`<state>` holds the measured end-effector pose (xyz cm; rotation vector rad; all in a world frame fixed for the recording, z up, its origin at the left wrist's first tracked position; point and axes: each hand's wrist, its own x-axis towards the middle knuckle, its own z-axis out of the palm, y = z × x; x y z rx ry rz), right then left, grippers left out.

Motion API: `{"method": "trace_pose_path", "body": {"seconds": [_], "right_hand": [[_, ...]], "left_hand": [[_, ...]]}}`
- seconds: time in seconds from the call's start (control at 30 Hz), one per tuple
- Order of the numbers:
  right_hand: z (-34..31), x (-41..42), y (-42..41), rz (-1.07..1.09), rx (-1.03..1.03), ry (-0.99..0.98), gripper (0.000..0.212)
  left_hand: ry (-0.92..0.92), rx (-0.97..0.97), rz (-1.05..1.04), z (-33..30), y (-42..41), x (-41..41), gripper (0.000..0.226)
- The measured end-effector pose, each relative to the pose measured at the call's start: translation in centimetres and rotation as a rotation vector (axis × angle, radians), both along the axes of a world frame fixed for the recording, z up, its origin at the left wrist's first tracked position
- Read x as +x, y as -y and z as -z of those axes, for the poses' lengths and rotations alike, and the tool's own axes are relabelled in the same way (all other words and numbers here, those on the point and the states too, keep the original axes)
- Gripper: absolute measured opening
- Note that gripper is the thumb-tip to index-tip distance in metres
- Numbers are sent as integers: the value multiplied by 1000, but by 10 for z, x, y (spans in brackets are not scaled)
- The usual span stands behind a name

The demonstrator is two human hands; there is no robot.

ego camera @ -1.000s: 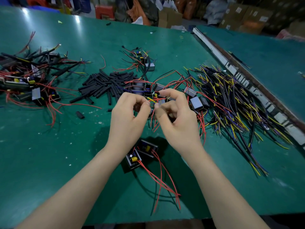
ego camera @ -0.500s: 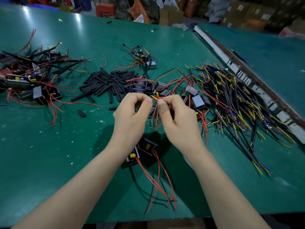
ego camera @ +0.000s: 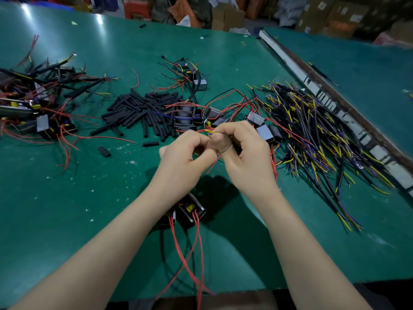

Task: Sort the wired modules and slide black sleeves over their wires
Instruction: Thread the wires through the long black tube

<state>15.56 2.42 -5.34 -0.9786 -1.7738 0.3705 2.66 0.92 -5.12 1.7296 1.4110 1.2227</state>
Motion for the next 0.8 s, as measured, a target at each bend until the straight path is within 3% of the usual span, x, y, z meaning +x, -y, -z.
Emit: {"method": "trace_pose_path", "body": {"seconds": [0.2,0.37,0.63,0.8], "right_hand": [[-8,6,-4,-72,-270,-188,14],[-10,8,-3,-94,-314,-263,12],[-12,9,-2,-98,-331,-344,7],[-14,9,-2,-135,-336,-365,7]], "left_hand": [[154,-6,132,2,-2,-4,18],[214,-77,130,2,-5,-10,15],[-38,-15,224,5,-10,-23,13],[37,57,34,6,-11,-23,9]]}}
